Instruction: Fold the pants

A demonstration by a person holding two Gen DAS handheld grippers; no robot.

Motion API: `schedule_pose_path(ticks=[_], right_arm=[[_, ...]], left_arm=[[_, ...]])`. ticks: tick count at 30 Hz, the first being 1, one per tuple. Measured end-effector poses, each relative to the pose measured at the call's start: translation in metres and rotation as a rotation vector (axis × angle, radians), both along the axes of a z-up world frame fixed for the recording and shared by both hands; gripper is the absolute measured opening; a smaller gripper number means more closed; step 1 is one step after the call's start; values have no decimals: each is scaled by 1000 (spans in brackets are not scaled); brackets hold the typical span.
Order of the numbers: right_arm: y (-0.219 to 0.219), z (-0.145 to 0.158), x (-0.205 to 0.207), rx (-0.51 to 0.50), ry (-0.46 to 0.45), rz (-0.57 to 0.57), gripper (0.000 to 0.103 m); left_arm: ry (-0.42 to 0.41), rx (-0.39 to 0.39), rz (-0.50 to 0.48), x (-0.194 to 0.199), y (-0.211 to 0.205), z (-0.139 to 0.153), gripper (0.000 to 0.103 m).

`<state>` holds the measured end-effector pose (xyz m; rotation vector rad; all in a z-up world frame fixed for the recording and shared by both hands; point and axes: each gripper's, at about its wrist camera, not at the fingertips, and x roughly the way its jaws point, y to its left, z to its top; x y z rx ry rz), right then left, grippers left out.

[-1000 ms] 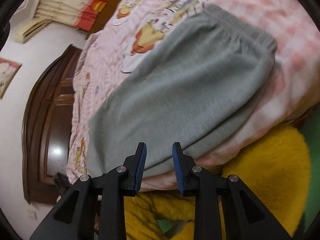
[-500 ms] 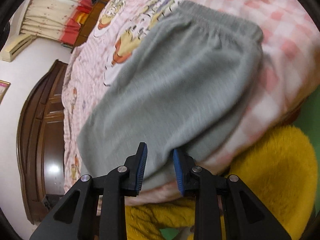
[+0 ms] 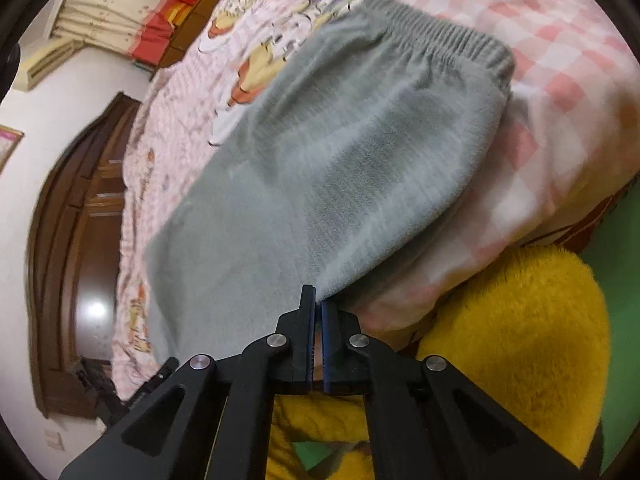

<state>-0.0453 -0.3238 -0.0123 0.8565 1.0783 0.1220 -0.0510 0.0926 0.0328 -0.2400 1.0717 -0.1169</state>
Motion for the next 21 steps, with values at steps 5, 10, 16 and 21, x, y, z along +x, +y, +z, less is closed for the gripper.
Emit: schedule_pose_path(ticks=[5,10,16,21], right_arm=[[-3,-8,2,2,43,26,4],[-8,39,-14,-177,-15,74,7],[-2,71,15,-338,-177,106,19],[0,38,38,-415,-113,128,19]], left_arm=[[36,10,-3,0,-1,-4,8],[-26,49,-40,-9,-7,26,27],[-92,68,-116,1,-40,44,36],[-78,78,-155,23,-70,20,36]])
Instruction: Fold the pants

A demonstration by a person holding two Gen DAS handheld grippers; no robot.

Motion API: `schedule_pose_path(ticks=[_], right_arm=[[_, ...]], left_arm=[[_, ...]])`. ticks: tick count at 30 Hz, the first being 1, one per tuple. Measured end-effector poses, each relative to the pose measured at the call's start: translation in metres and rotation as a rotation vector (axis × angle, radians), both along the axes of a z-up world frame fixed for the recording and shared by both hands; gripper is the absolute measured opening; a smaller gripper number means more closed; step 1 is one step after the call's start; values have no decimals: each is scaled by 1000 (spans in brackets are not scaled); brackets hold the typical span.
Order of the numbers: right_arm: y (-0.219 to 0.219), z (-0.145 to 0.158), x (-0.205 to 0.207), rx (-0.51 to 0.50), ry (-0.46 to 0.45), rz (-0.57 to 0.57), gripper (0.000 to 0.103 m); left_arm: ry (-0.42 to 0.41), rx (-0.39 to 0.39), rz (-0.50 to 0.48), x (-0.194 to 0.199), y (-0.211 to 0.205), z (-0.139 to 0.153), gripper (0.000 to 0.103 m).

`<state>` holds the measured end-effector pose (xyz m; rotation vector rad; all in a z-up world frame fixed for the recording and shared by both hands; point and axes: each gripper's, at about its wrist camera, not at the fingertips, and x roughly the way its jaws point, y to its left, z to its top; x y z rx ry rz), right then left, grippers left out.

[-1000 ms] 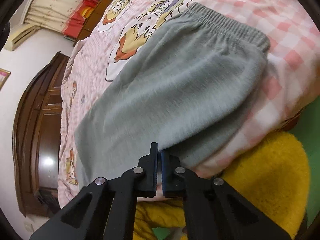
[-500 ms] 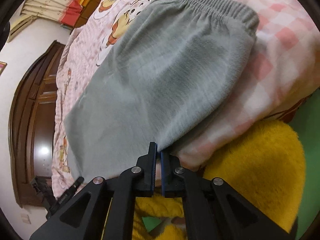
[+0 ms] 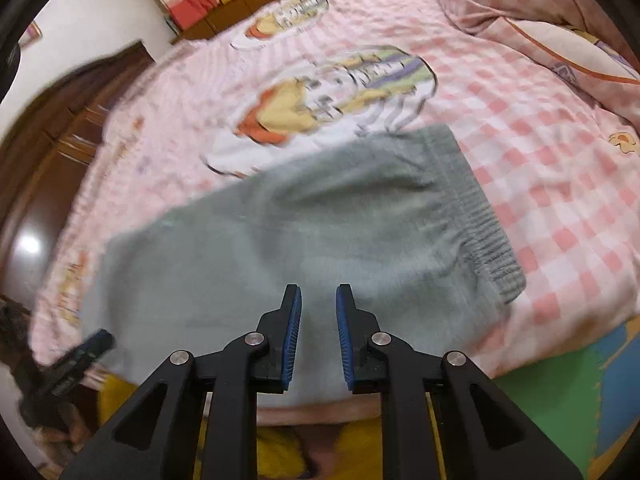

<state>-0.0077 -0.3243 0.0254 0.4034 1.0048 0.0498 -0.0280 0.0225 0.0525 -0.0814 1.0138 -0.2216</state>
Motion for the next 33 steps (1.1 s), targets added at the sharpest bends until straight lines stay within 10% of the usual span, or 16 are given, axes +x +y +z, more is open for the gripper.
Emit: schedule_pose_path(ticks=[4,10,14,26,33], right_arm=[[-15,-26,-7,-55,28,-24,0],[-23,-20,-12,-34,65,-65,0],[-2,0,-15,-99,43,-39,19],[76,-3,-5,-54,66,127,20],[87,-22,-5,-72,106,138,20]], left_arm=[[64,15,13,10,-1,-30,36],[52,19,18,2,11,-20,36],[11,26,99,-3,43,-1,36],[-9,93,461,9,167,-3,42],[-3,-52,495,22,196,-17,42]])
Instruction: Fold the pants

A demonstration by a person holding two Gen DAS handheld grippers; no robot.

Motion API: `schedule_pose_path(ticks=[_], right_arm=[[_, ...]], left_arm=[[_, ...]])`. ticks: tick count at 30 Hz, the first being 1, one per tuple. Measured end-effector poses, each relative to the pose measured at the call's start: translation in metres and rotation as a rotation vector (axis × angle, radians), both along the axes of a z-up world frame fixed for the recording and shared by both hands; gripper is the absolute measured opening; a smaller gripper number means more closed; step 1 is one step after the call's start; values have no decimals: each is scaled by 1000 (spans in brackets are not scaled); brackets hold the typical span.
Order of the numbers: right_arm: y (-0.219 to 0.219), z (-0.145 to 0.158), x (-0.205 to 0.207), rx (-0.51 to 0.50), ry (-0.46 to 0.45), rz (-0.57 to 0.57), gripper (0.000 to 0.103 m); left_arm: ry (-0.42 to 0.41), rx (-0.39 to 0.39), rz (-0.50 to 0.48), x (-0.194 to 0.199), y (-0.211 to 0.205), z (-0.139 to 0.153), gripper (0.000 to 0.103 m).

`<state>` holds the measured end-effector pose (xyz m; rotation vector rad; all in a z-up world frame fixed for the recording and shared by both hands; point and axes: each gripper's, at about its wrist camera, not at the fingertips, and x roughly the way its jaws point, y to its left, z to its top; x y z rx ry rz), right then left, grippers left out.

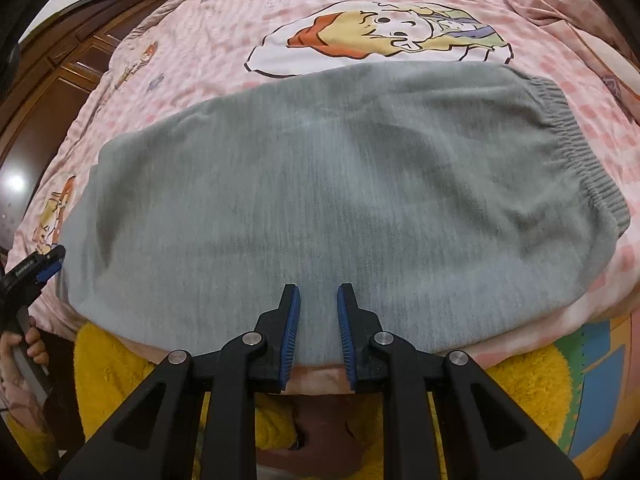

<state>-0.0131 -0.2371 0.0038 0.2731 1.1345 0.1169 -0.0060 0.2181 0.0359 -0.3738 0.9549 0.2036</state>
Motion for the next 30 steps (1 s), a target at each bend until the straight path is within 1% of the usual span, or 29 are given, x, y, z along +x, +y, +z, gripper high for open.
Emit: schedule_pose_path(ticks=[5,8,9,10,11,12,14,16,17,20,23,28,30], right_arm=[[-5,-3,0,38,4,-11,21],[-5,-4,0,45,-1,-12,20],[-5,-4,0,44,-3,-12,21],[-4,-4,0,43,-4,-11,21],[-4,-4,0,42,-6,-10,21],[-4,-4,0,42,-7,-9,21],[-5,-4,0,44,-8,-7,21],[-5,-4,0,47,-8,-8,21],[-5,-4,0,47,-9,-9,21],[-5,-4,-2,42,-10,-8,21],[-4,-5,-2,30,-10,-6,21],[-1,-4,-2,11,-8,-3,21],[0,-4,-1,2,-7,-1,21]], left_arm=[[-44,-40,12,12,-3,3,42],[-52,-14,17,18,-7,4,41],[-47,3,16,20,-9,4,38],[-39,25,16,22,-11,2,33],[-28,57,22,24,-12,2,14],[-31,69,25,24,-12,3,9],[-65,46,38,17,-10,10,5],[-117,33,55,3,-7,24,5],[-137,49,70,-5,-7,30,5],[-158,77,92,-26,-2,39,5],[-109,124,94,-38,-1,27,5],[-32,81,108,-46,11,-7,6],[-20,52,108,-46,15,-16,10]])
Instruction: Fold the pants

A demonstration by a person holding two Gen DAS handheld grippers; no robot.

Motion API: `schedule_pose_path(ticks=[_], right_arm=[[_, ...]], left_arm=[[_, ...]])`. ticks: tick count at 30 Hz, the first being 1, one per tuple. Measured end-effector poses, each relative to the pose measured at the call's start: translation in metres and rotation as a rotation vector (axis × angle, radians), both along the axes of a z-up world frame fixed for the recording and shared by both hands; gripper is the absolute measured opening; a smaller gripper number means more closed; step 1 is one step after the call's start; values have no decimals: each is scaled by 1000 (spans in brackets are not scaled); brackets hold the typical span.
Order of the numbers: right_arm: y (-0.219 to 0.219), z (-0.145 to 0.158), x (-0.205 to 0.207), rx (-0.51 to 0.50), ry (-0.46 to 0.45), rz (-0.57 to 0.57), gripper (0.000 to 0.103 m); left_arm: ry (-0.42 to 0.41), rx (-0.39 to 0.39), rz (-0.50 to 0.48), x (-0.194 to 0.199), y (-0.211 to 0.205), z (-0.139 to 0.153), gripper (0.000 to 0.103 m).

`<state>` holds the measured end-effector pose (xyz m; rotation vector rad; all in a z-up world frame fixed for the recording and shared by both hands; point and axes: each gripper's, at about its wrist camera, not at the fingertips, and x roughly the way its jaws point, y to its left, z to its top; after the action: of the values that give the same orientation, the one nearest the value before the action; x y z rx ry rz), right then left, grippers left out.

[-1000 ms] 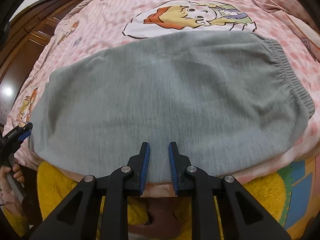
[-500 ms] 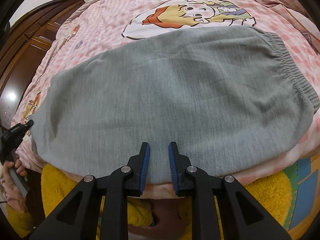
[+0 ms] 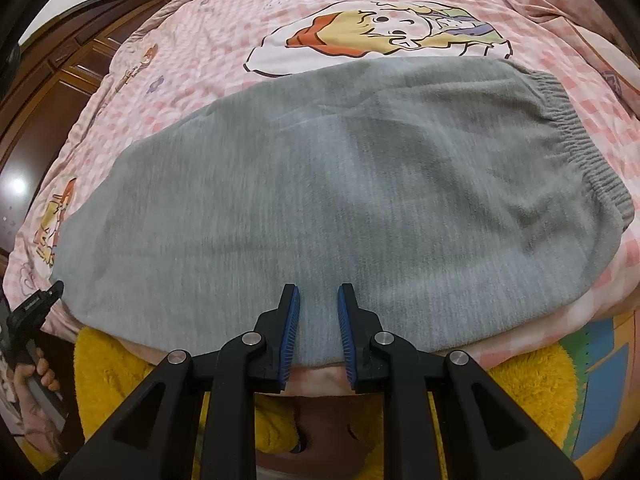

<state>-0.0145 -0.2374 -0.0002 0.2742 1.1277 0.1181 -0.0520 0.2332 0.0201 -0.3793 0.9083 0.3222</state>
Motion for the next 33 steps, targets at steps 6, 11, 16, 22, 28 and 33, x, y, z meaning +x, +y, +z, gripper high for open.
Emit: schedule_pose_path(ticks=[6,11,16,22,28,33], right_arm=[[2,2,1,-19,5,2,21],[12,30,15,-78,-86,53,21],[29,36,61,79,-84,132,21],[60,5,105,102,-27,166,21],[41,3,135,118,-63,85,7],[35,30,138,96,-100,170,32]], left_arm=[[28,120,56,-3,5,5,28],[-9,229,17,-11,-3,32,29],[-77,211,-111,9,-33,54,30],[-18,175,-222,50,-64,26,30],[60,199,-224,64,-67,-1,32],[84,221,-254,66,-71,9,32]])
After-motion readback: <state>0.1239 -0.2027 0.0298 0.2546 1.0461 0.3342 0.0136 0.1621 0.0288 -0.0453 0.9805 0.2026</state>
